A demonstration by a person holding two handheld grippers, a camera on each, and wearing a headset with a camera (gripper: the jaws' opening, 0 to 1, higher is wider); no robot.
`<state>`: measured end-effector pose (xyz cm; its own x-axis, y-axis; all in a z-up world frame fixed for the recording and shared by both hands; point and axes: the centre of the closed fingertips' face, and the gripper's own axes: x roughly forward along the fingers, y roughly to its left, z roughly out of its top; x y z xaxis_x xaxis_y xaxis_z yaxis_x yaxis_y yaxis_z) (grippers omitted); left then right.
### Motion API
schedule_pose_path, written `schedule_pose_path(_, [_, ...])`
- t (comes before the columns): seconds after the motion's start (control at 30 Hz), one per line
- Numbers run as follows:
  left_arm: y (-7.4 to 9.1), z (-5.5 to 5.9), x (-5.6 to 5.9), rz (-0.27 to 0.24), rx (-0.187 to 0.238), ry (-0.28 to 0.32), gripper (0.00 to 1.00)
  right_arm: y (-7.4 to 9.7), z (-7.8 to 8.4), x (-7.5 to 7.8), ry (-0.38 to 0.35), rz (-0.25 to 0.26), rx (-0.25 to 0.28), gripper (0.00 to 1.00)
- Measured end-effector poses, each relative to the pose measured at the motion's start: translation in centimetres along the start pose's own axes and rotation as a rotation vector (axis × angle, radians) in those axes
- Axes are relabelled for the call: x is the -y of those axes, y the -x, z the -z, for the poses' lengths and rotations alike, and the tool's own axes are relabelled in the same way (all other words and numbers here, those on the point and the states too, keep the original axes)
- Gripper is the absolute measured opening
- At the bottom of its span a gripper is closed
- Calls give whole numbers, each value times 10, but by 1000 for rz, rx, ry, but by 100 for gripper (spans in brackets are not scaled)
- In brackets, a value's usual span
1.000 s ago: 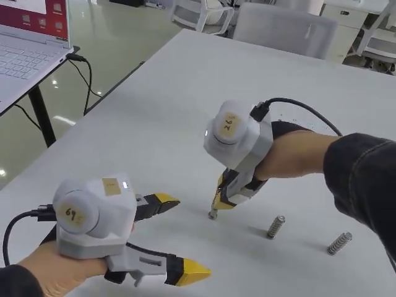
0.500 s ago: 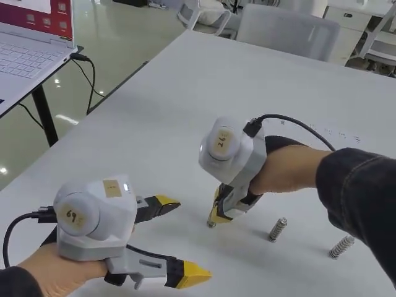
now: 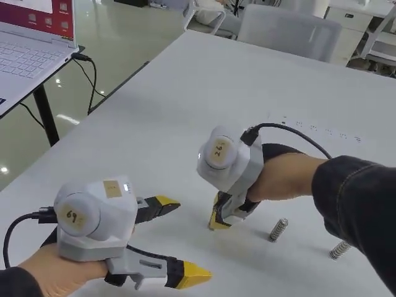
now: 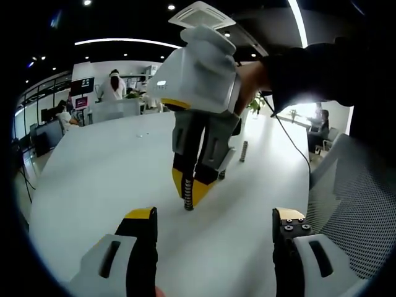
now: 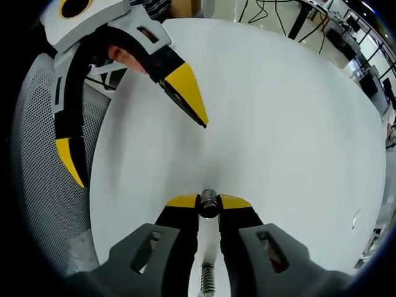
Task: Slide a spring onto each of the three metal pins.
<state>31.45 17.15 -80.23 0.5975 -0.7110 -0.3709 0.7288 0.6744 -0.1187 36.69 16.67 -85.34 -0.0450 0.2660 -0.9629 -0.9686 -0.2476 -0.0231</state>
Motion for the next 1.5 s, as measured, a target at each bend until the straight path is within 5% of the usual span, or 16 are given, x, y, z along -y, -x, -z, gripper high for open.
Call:
schedule_pose_path(1.0, [-2,-3,1,5,-1,-7,75,8,16,1,-52,8,40,34])
schedule_pose_path(1.5, [-3,-4,3,11,-8,-21,75,21,32,5,-126,54,102,56])
